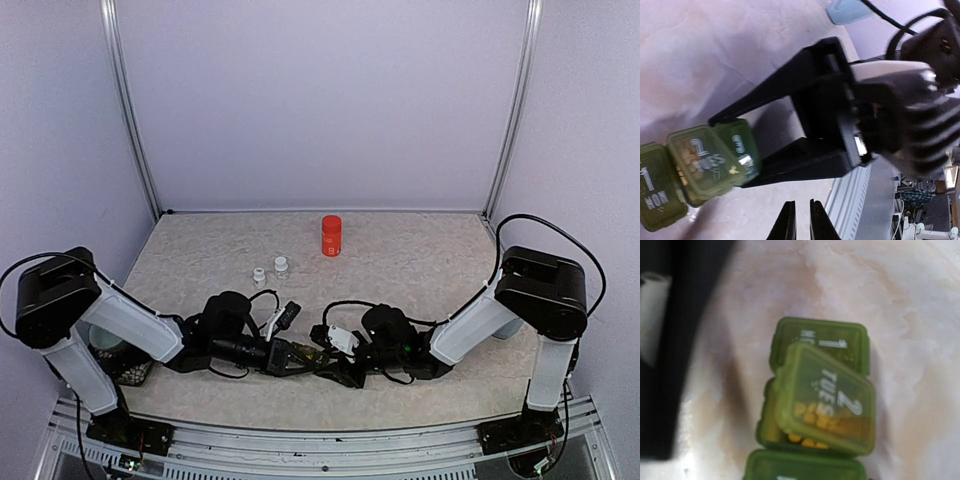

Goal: Sort the pills into containers

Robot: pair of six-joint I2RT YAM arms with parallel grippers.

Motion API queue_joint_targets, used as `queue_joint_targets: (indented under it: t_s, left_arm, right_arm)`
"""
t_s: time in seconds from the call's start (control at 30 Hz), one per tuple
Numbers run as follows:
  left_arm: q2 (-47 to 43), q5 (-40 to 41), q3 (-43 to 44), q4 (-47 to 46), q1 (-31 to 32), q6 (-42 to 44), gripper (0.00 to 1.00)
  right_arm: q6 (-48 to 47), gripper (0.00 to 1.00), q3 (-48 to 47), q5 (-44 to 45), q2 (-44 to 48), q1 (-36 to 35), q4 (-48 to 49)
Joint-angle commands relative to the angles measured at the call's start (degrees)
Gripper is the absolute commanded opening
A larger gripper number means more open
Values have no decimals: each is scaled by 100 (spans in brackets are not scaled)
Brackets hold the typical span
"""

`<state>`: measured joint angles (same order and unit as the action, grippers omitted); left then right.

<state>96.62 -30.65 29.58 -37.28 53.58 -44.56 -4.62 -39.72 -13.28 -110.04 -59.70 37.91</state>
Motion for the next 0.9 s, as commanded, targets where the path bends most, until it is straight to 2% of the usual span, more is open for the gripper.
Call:
queue_joint_targets:
  t_s: [0.0,0.17,0.33,0.53,0.87]
  left_arm:
    - [-549,-499,163,-139,71,339,12]
    - [-761,98,432,625,-47,428,12]
    - [-394,237,350,383,-334,197,12]
    - [-21,140,414,223,-341,187,10]
    - [110,297,653,497,-441,254,10]
  right_arm:
    - [49,44,-1,-15,-15,34,-350]
    - [49,44,0,-26,-2,38,-349]
    - [66,44,38,-12,46,29,-334]
    - [67,44,68,5,88,38,-337]
    - [76,43,37,-50,53,37,-347]
